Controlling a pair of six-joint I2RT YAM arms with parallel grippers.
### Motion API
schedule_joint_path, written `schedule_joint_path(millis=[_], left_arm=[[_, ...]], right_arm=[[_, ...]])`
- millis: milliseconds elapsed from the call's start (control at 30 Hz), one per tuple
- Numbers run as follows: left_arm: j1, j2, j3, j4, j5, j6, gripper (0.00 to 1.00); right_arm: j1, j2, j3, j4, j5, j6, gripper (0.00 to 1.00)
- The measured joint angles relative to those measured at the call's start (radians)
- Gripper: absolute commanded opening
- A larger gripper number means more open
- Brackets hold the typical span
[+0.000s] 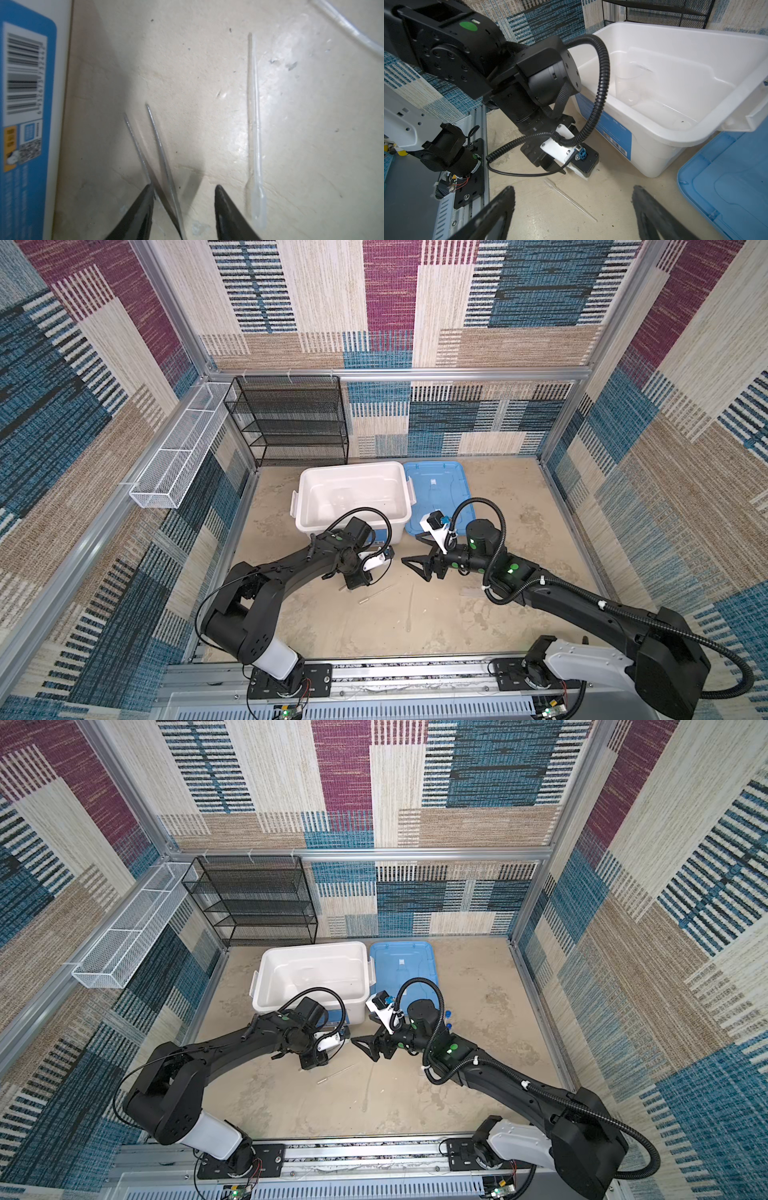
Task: Organize the chemistry lab equipment
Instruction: 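Lower the left gripper onto the metal tweezers and close it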
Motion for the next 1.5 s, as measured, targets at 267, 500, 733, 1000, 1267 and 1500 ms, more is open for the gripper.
schedule_joint_path(millis=[267, 500, 733, 1000, 1267, 1500], left_arm=[[0.014, 0.063, 0.034, -0.019, 0.004, -0.014, 0.47], [0.013, 0.076, 0.043, -0.034, 0.000, -0.017, 0.35], [0.002, 0.084, 0.043, -0.035, -0.030, -0.016, 0.43], [0.002, 0.091, 0.043, -0.033, -0.052, -0.017, 0.31], [0.000, 0.090, 0.043, -0.030, -0.051, -0.017, 0.11], [-0.002, 0.066, 0.043, -0.031, -0.051, -0.017, 0.00]], right_arm=[[0.001, 0.009, 0.000, -0.008, 0.001, 0.000, 0.90], [0.001, 0.010, 0.001, -0.012, 0.008, 0.000, 0.90], [0.002, 0.027, 0.017, -0.014, 0.008, 0.000, 0.89], [0.005, 0.030, 0.017, -0.014, 0.008, 0.000, 0.89], [0.005, 0.030, 0.017, -0.014, 0.008, 0.000, 0.89], [0.005, 0.033, 0.018, -0.014, 0.008, 0.000, 0.89]])
